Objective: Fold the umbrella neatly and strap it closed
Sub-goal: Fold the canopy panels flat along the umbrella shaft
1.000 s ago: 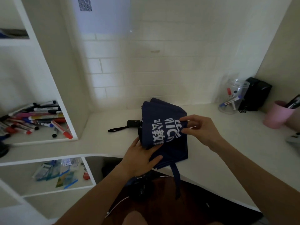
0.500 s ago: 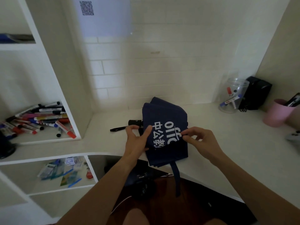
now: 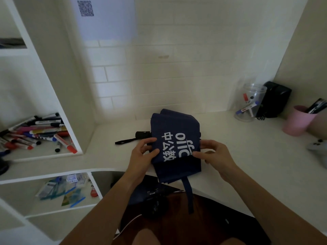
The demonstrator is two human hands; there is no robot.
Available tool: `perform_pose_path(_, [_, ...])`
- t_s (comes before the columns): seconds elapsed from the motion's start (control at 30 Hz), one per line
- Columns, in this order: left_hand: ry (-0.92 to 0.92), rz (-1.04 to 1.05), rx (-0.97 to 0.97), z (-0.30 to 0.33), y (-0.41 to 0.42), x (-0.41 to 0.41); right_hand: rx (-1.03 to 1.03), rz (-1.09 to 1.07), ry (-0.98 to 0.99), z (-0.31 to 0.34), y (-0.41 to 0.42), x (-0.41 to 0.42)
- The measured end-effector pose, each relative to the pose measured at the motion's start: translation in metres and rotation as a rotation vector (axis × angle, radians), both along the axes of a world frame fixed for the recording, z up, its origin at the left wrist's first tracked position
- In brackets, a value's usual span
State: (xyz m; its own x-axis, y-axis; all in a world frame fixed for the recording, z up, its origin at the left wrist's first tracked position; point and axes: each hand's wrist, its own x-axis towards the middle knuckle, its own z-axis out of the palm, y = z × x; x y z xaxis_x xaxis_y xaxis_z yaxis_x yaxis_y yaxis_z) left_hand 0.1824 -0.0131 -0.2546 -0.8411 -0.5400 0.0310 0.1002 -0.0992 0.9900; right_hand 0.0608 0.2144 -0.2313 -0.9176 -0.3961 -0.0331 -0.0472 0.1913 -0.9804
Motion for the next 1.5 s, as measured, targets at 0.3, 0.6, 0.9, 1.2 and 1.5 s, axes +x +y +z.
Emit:
perform_pose_path(0.3, [0.015,-0.057,0.293,0.003,-0.005,-0.005,-0.118,0.063,0.220,-0.001,0.007,-0.001])
perform_pose_path(0.6, [-0.045,-0.073,0.204,0.011,-0.004,-0.012,0.036,0.096,0.467,-0.002,0.004,0.001])
perform_pose_path(0.9, [-0.016,-0.150,0.145,0.004,-0.015,-0.012,0.344,0.348,0.668,-0.012,0.025,-0.016])
perform_pose_path(1.2, [-0.068,-0.207,-0.093,-0.001,-0.016,-0.007,0.069,0.269,0.439,-0.001,0.018,0.009])
perform_pose_path(1.5, [-0.087,-0.164,-0.190,-0.005,-0.011,-0.003,0.219,0.180,0.825,-0.021,0.026,0.010])
